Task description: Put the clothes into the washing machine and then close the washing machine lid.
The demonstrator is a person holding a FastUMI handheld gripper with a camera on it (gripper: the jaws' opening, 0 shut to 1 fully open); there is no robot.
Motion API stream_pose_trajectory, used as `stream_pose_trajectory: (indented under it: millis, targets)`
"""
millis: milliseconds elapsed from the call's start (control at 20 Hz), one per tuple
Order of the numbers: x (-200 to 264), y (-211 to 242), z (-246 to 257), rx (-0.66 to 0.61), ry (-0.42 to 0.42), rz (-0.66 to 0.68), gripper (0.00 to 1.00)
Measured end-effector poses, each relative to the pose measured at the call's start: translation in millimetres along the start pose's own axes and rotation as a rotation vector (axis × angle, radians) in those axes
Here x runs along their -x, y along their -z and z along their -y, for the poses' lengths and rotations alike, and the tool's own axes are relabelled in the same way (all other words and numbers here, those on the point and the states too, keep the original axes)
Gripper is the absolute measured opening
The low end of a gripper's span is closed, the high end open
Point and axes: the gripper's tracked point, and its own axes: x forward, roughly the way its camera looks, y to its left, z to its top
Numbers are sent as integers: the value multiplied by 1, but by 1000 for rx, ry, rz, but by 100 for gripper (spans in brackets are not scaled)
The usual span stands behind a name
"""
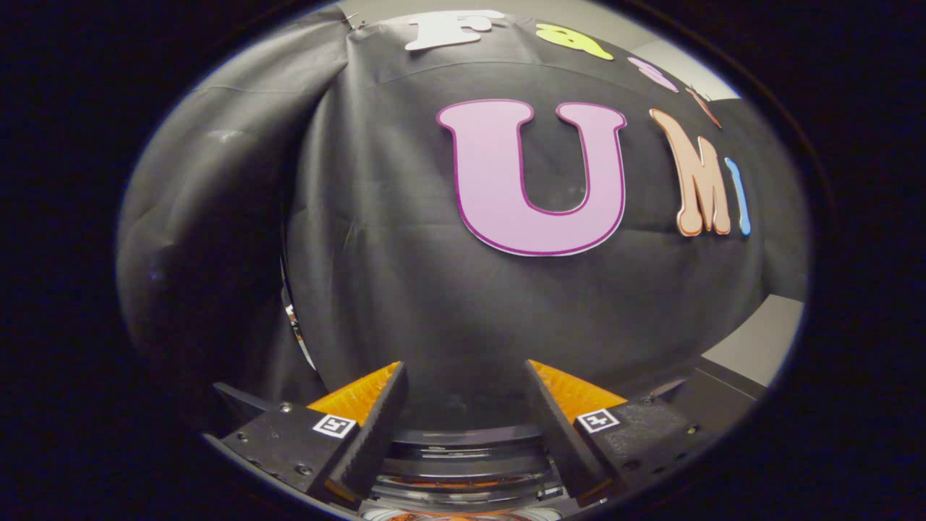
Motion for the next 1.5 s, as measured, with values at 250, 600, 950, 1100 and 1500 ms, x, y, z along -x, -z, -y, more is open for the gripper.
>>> stream_pose_trajectory:
  millis: [250,600,950,1100,1500]
  targets:
    - [1,1,2,4,-10,-11,96]
    - [-2,3,4,6,-8,-10,96]
    - [-2,2,4,5,-6,-6,96]
    - [-2,4,4,7,-6,-13,96]
    - [-2,5,4,6,-4,-8,96]
